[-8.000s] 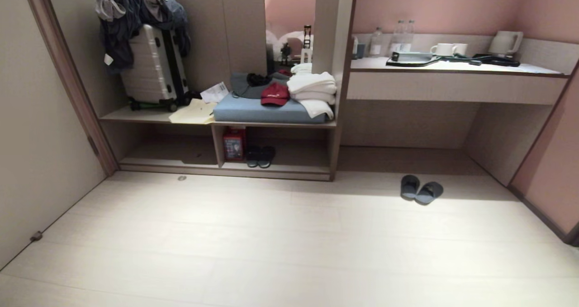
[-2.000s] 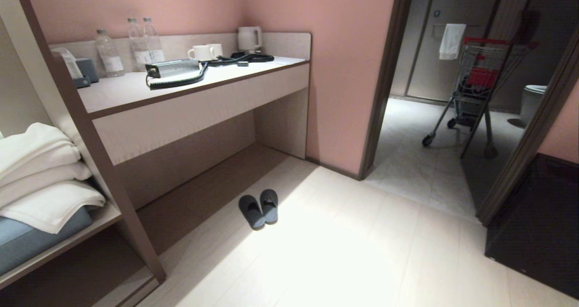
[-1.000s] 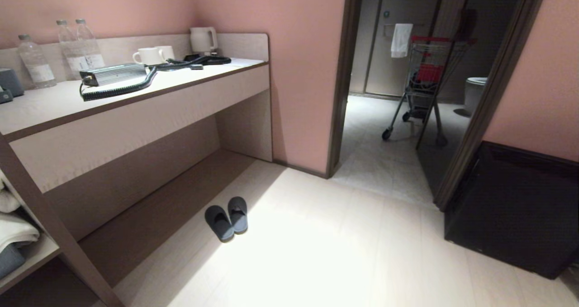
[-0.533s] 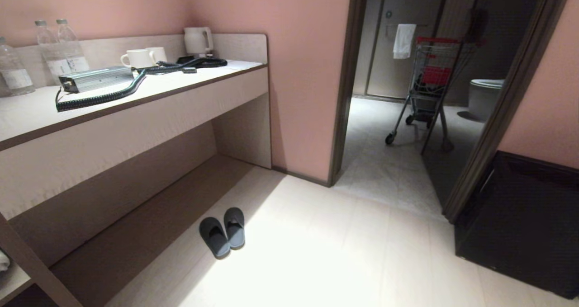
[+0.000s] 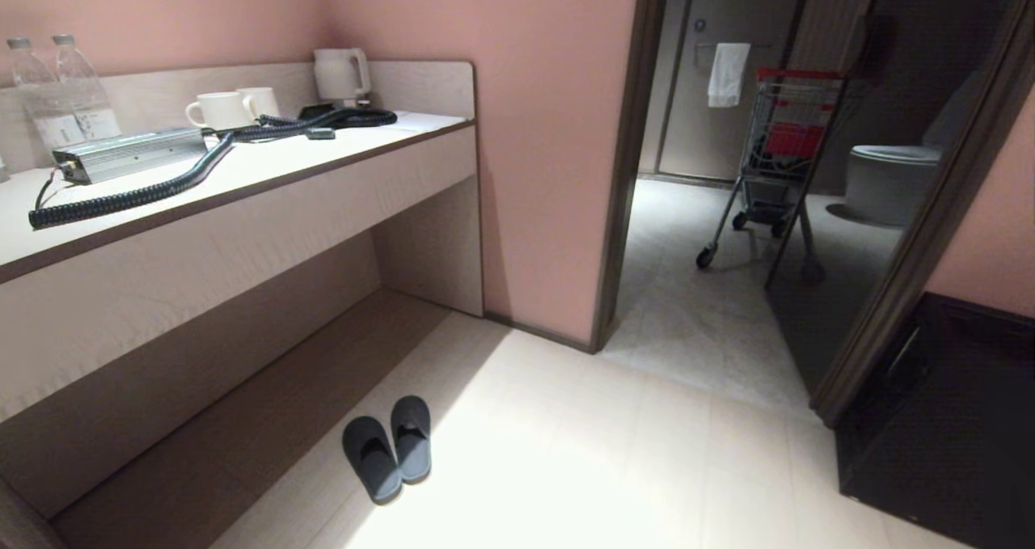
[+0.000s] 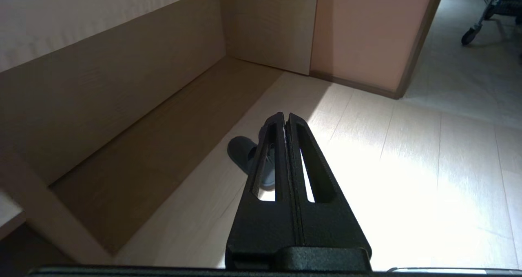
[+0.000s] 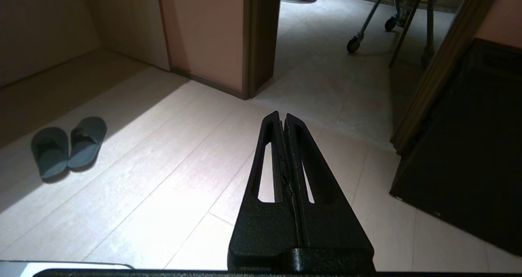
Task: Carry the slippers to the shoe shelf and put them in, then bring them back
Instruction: Pick up the slippers on the floor
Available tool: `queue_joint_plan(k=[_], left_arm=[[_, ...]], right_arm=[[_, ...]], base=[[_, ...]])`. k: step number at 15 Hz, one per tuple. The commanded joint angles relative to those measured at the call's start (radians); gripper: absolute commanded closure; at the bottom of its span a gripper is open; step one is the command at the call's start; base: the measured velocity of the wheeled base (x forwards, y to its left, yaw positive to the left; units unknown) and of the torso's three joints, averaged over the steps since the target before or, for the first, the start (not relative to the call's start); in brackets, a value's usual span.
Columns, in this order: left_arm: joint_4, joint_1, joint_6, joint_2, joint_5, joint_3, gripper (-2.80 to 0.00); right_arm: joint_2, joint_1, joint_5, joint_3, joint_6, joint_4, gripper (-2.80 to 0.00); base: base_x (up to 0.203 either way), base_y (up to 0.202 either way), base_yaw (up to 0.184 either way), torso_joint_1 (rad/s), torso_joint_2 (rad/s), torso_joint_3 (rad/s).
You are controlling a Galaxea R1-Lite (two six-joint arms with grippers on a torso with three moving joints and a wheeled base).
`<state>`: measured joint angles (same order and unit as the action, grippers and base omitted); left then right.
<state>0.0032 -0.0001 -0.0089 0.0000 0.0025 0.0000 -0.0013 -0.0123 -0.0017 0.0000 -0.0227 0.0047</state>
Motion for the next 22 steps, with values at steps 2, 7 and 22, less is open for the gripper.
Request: queue_joint_plan(k=[2,7,22], left_arm=[[0.000,0.000,0.000,0.000,0.001,0.000,0.00],[0.000,-0.001,0.000,0.000,0.001,0.000,0.00],[0.000,-0.001,0.000,0.000,0.001,0.000,0.00]], right_arm=[[-0.002,0.000,0.000,0.000,0.000,0.000,0.00],[-0.002,0.000,0.000,0.000,0.000,0.000,0.00],[-0.002,0.000,0.003,0.000,-0.008,0.000,0.00]], base=[[0.196,0.000,0.000,0.003,0.00,0.007],[0.196,0.000,-0.001,0.004,0.00,0.002],[0.052,0.000,0.000,0.003,0.00,-0.108]])
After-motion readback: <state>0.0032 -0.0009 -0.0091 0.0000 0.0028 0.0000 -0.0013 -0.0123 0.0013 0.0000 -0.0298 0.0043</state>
